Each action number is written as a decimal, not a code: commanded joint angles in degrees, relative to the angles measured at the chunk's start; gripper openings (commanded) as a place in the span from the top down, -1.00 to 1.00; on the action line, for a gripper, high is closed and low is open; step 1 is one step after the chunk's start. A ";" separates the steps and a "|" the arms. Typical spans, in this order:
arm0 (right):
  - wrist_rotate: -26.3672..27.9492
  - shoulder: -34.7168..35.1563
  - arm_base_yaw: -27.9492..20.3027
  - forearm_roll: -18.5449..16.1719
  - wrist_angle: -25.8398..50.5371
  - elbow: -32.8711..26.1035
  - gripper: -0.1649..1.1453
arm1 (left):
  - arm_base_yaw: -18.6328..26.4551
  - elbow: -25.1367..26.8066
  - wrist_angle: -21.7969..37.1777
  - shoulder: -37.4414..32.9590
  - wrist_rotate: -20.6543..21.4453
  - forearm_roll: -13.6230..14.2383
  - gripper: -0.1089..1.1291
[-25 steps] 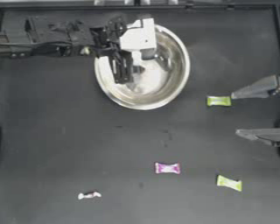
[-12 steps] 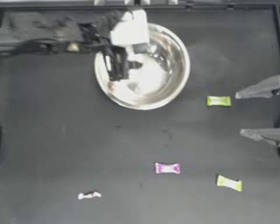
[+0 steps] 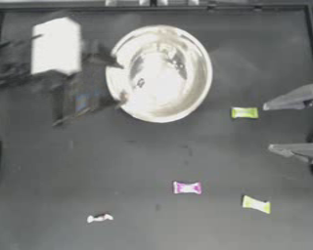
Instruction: Put candies in bowl
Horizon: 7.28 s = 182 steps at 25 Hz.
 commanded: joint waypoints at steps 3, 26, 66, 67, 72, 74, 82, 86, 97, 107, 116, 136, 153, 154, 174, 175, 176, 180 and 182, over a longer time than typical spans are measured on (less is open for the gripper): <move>0.00 0.26 0.00 0.18 0.18 -1.23 -0.77 | -2.90 7.29 -5.45 -11.07 -0.09 -4.39 -0.67; -0.44 0.53 -13.89 1.14 38.06 -13.18 -0.77 | -8.96 27.95 -18.37 -25.66 -0.18 -8.53 -0.68; -22.32 38.67 -30.67 3.60 50.80 -18.63 -0.77 | -9.05 28.04 -18.37 -24.26 -0.35 -9.40 -0.72; -22.24 39.29 -30.59 3.52 50.01 -18.37 -0.77 | -9.05 28.04 -18.46 -24.26 -0.35 -9.40 -0.72; -22.24 42.28 -30.23 3.25 47.64 -17.84 -0.77 | -8.96 27.95 -18.37 -24.26 -0.35 -9.40 -0.72; -22.15 43.86 -29.71 2.99 47.11 -18.02 -0.77 | -9.05 28.04 -18.46 -24.26 -0.35 -9.32 -0.72; -21.71 49.31 -27.77 2.99 45.26 -18.28 -0.77 | -9.05 28.04 -18.37 -24.26 -0.35 -9.32 -0.72; -21.71 50.62 -27.51 2.99 44.38 -18.54 -0.75 | -8.96 28.04 -18.46 -24.26 -0.35 -9.49 -0.72; -20.39 53.53 -27.42 2.72 44.91 -19.51 0.02 | -9.05 28.04 -18.37 -24.08 -0.53 -9.84 -0.72; -19.25 48.96 -26.54 3.52 48.78 -20.13 0.45 | -9.05 28.04 -18.37 -23.47 -0.53 -9.84 -0.72; -18.28 34.01 -26.54 4.31 49.83 -24.35 0.45 | -8.96 28.04 -18.19 -23.38 -0.53 -9.84 -0.72; -20.39 50.36 -26.19 4.31 34.89 -41.92 0.46 | -8.26 28.48 -18.37 -23.47 -0.53 -9.84 -0.72; -20.04 63.11 -26.46 5.89 28.30 -47.20 -0.72 | -8.26 28.83 -18.28 -23.47 -0.53 -9.84 -0.72; -20.04 63.11 -26.54 6.24 28.30 -47.20 -0.90 | -8.26 28.83 -18.28 -23.47 -0.53 -9.84 -0.72; -20.39 39.90 -18.19 11.87 24.70 -35.24 -0.74 | -8.26 29.09 -18.37 -23.91 -0.44 -9.84 -0.72; -20.39 37.88 -17.40 12.39 24.08 -33.84 -0.74 | -8.26 29.00 -18.28 -23.91 -0.44 -9.84 -0.72; -20.39 35.77 -16.61 13.01 23.47 -32.34 -0.74 | -8.26 29.09 -18.28 -23.99 -0.44 -9.84 -0.72; -20.30 27.77 -13.10 14.59 20.13 -26.02 -0.74 | -8.26 29.00 -18.28 -24.08 -0.35 -9.84 -0.72; -20.30 24.08 -11.43 15.03 18.28 -23.29 -0.74 | -8.26 29.00 -18.28 -24.17 -0.35 -9.84 -0.72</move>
